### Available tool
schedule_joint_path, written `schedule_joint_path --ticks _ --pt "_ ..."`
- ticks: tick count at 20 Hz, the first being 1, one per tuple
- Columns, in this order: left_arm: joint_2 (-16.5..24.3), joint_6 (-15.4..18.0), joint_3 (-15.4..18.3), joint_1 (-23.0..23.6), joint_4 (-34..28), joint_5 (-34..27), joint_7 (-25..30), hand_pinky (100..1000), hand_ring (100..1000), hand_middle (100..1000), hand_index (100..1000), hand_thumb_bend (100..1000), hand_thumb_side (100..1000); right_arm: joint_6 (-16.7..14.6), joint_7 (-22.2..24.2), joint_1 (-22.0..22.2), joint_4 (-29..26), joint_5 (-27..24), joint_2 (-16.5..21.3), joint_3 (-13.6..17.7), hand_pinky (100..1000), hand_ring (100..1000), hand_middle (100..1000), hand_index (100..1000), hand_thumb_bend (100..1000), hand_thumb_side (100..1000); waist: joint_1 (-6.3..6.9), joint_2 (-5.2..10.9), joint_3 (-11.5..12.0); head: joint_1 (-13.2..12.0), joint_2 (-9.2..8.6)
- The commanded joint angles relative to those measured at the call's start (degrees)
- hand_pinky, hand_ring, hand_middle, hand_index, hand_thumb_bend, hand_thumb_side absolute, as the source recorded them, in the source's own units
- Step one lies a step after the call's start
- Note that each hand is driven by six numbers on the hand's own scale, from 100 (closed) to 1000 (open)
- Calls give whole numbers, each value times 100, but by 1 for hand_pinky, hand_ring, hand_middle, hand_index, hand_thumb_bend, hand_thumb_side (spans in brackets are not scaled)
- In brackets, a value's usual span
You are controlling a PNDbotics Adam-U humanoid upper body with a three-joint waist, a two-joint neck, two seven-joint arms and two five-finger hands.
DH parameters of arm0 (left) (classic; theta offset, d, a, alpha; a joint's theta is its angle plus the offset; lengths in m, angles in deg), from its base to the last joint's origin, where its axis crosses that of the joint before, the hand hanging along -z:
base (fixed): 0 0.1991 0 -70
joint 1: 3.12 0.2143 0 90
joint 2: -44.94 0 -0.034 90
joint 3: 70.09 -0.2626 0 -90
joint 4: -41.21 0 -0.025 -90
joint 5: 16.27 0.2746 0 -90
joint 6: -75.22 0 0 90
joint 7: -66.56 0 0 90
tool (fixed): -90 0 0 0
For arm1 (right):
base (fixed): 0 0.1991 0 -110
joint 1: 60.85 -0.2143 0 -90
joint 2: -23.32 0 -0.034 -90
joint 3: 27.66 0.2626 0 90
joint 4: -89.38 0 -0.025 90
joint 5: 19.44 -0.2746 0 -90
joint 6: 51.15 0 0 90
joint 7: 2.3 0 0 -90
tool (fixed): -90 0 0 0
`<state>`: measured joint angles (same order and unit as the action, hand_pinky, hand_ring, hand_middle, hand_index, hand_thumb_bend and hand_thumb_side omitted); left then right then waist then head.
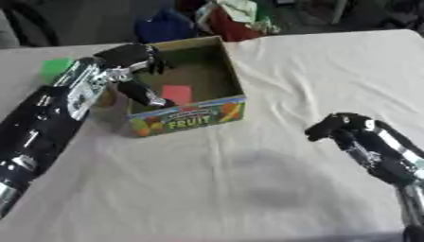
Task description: Pick up objects on the table and place them in the box.
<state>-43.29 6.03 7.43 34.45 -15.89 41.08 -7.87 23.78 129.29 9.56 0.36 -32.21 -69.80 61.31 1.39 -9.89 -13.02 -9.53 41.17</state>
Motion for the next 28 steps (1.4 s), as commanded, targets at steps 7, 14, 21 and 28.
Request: schedule_joint_path --ticks 7,14,21,28 --pt "929 -117 31 -101 -1188 -721 1 648 548 543 799 588 505 -24 -48 -31 -42 12 110 97 729 744 590 661 100 567 10 96 106 102 -44" --pt "1595 -210 50 224 -1608 -844 243 660 562 549 792 527 358 -42 -89 -12 -33 27 147 137 729 744 590 662 100 567 14 99 173 202 -63" --pt "1695 -160 106 421 -1196 -535 457 663 566 551 794 538 404 -57 -104 -7 -29 35 151 151 730 744 591 662 100 567 -7 97 206 230 -62" --pt "1617 -160 217 474 -651 -192 589 664 570 557 801 561 466 -67 -97 -11 -21 35 145 144 730 744 591 662 100 566 -25 96 231 260 -53"
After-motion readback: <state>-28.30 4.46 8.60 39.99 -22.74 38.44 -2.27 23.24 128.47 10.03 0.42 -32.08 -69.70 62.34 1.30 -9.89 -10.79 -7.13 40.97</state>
